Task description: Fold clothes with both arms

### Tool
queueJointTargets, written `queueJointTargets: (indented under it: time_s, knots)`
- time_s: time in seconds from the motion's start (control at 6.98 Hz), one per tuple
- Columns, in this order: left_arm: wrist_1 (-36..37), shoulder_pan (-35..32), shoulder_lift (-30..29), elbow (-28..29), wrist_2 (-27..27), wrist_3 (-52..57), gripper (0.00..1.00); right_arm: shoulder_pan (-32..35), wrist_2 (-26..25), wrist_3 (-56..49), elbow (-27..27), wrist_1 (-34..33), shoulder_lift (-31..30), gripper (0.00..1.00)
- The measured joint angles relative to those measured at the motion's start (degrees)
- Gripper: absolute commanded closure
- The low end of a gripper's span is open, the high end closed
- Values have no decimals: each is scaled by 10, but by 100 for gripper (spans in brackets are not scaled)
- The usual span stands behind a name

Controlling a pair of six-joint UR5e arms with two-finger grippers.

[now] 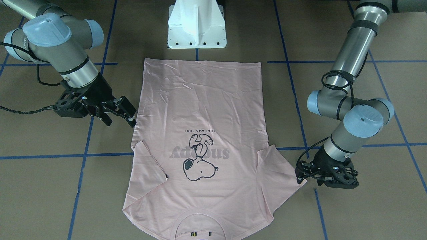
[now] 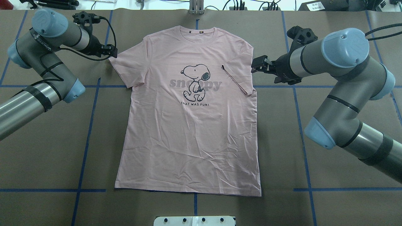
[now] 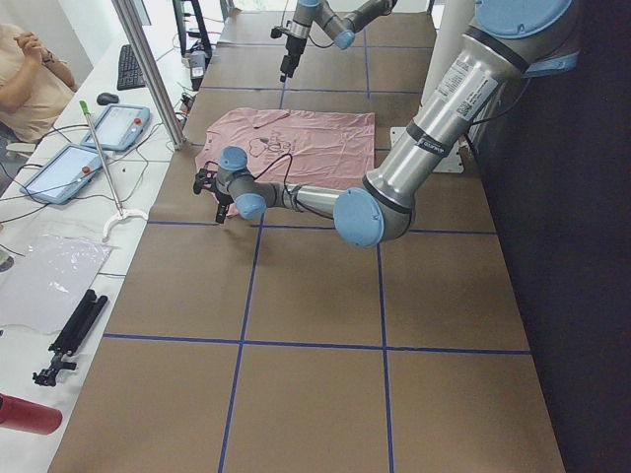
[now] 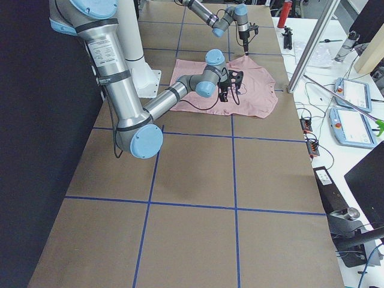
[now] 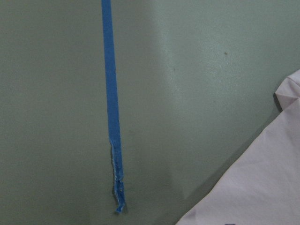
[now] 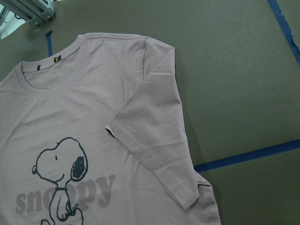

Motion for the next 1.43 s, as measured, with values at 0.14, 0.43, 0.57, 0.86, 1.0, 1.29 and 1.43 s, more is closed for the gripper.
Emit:
queueJointTargets:
  time_s: [0.14, 0.43, 0.57, 0.86, 1.0, 1.29, 1.43]
  knots:
    - [0, 4, -1, 0, 2, 0, 37, 0, 0, 0, 2, 0, -2, 0]
    - [0, 10, -2, 3, 6, 0, 72, 1, 1, 1, 5, 0, -6, 0]
    - [0, 10, -3, 5, 7, 0, 100, 1, 1, 1, 8, -1, -8, 0]
    - [0, 11, -10, 5, 7, -5, 100, 0, 0, 1, 7, -1, -10, 0]
    - [1, 11, -15, 0, 7, -17, 100, 0, 0, 1, 7, -1, -10, 0]
    - [4, 21, -31, -36, 6, -93, 100, 0, -1, 4, 9, -1, -10, 0]
    - [7, 44, -47, -47, 7, -152, 100, -1, -1, 5, 10, -1, -9, 0]
